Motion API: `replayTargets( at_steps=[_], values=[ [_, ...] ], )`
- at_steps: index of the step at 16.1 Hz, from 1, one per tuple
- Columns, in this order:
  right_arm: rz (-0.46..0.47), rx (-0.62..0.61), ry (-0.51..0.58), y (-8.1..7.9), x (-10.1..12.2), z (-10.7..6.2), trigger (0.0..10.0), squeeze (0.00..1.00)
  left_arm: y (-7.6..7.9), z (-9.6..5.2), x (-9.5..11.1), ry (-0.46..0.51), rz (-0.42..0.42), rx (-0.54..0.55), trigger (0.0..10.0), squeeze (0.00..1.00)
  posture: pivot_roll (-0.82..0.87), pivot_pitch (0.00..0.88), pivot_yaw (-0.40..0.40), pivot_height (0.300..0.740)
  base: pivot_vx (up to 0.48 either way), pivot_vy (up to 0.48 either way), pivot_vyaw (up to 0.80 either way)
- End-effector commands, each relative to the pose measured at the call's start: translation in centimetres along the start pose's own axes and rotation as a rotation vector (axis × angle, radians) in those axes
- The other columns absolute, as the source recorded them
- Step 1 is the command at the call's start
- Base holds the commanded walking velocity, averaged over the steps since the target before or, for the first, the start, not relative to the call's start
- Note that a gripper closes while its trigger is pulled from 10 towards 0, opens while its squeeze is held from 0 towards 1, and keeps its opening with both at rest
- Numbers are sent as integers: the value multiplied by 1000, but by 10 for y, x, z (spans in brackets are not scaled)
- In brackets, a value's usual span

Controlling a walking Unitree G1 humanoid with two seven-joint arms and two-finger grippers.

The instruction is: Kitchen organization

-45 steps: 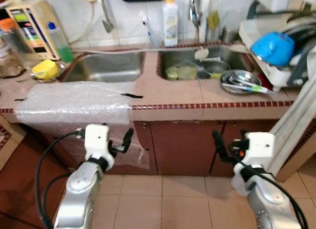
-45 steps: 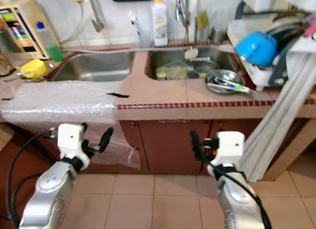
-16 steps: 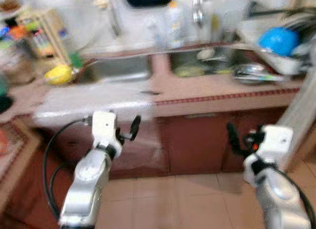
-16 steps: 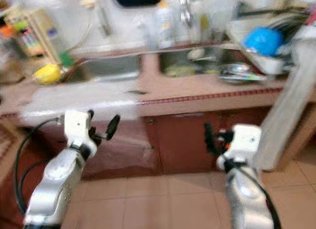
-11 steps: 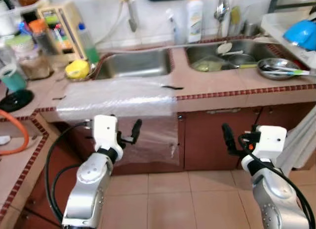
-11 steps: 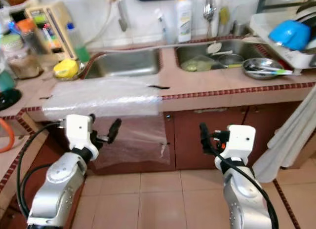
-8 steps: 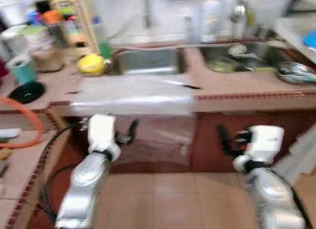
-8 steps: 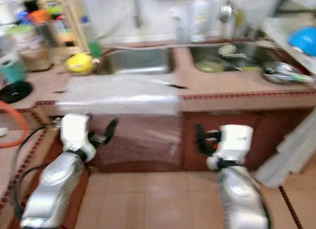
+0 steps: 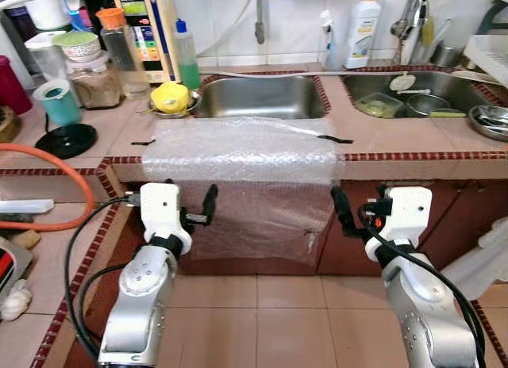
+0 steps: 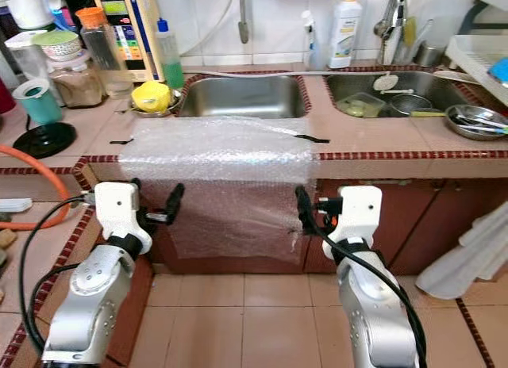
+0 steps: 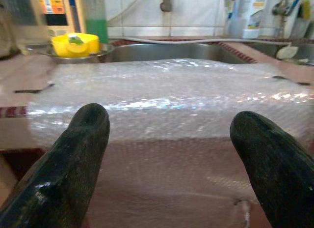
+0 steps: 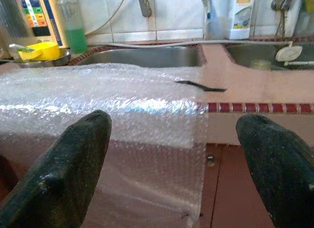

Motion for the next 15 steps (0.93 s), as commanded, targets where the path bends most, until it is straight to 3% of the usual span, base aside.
replayTargets(
  at_steps=[1, 8, 15],
  values=[
    [-25, 25, 20, -4, 5, 5, 10000, 0, -2, 1, 5, 30, -6, 8, 10000, 0, 32, 0, 48, 740, 0, 0, 0],
    [-61, 62, 50, -12, 10, 6, 10000, 0, -2, 1, 9, 52, -19, -7, 10000, 0, 37, 0, 58, 740, 0, 0, 197],
    [-53, 34, 57, -11, 8, 3, 10000, 0, 5, 5, 13, 71, -12, -63, 10000, 0, 36, 0, 83, 740, 360, 0, 0]
  ],
)
Point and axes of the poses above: a point about 5 cm out from each wrist's last joint towards the gripper, its own z axis pointing out of the wrist towards the gripper, its own x axis along the axis of the wrist's last joint, y = z × x, the point moved 3 cm from there along z, pointing out of the wrist towards the gripper, and after that the axes turned 1 degree about z, right-handed, at the moved point
